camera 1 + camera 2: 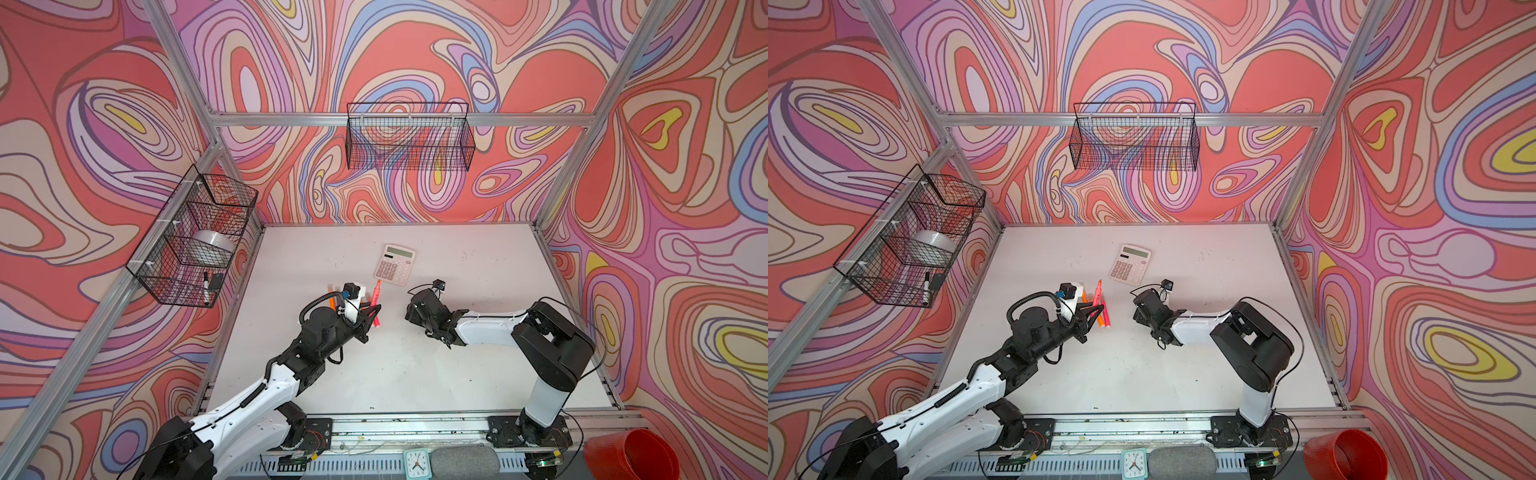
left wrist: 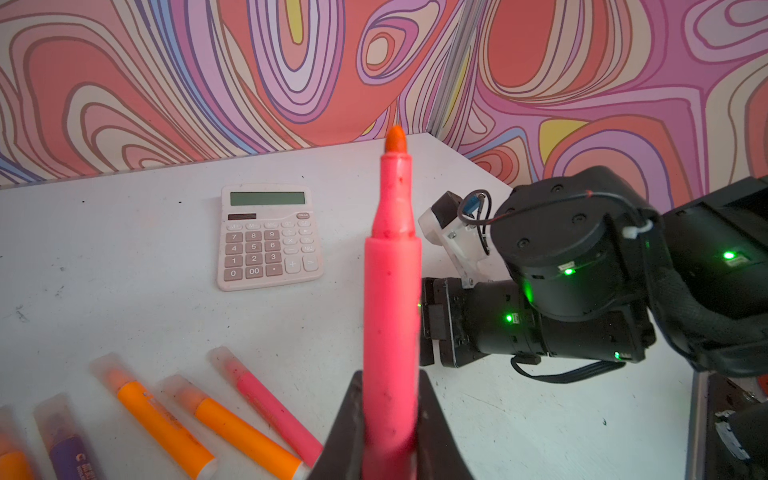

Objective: Insert the pens into the pen caps
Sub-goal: 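Move the right gripper over the loose translucent pink cap on the table, then lower the right gripper and close it on the pink cap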

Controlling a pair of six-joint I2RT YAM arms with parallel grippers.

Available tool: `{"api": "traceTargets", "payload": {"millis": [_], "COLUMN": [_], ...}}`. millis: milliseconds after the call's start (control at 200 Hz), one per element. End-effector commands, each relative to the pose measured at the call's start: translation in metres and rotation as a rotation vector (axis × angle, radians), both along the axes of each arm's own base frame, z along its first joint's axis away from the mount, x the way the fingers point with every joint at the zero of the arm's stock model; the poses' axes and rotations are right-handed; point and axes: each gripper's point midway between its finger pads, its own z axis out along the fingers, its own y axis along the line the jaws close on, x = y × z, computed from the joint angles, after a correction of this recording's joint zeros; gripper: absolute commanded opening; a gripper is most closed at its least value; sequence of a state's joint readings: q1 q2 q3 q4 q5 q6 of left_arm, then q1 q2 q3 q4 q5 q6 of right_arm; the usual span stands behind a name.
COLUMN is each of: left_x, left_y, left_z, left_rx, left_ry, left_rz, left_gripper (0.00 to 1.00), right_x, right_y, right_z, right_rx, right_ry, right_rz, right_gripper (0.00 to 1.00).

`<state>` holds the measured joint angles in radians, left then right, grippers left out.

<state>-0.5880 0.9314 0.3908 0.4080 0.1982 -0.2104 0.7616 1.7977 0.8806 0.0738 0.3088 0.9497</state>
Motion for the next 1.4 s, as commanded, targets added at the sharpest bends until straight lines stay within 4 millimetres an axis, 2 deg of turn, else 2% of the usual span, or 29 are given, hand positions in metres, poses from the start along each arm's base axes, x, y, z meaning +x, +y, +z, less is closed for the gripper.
{"api": "traceTargets", "payload": {"millis": [0,170,335,586,761,911,1277,1397], "left_x": [0.002,0.003,0.003,0.003,0.003,0.003,0.002,0.001], "left_y": [-0.004,-0.002,-0.002,-0.001,-0.002,-0.002,-0.002,-0.002], "left_z": [0.012,0.01,0.009,0.009,0.01,0.01,0.012,0.012], "left_rx": [-0.018,-0.012,-0.009,-0.006,-0.006,-0.007,-0.016,-0.013], "left_ry": [-0.028,-0.026,-0.024,-0.024,-0.025,-0.024,-0.025,-0.023], "left_rz": [-0.011,0.0,-0.002,0.003,0.0,-0.001,-0.005,-0.005], "left_gripper": [0.0,0.0,0.0,0.0,0.0,0.0,0.0,0.0], "right_x": [-0.001,0.003,0.014,0.032,0.033,0.032,0.02,0.021], "right_y": [-0.012,-0.016,-0.027,-0.027,-0.018,-0.012,-0.031,-0.036], "right_z": [-0.016,-0.023,-0.022,-0.028,-0.031,-0.029,-0.025,-0.027], "right_rx": [-0.089,-0.135,-0.184,-0.246,-0.211,-0.211,-0.337,-0.379], "right_ry": [0.03,0.04,0.028,0.045,0.052,0.072,0.122,0.125], "right_rz": [-0.006,-0.013,-0.046,-0.049,-0.017,0.014,0.036,0.037], "right_gripper": [0.74,0.74,0.75,0.71,0.68,0.56,0.51,0.44]}}
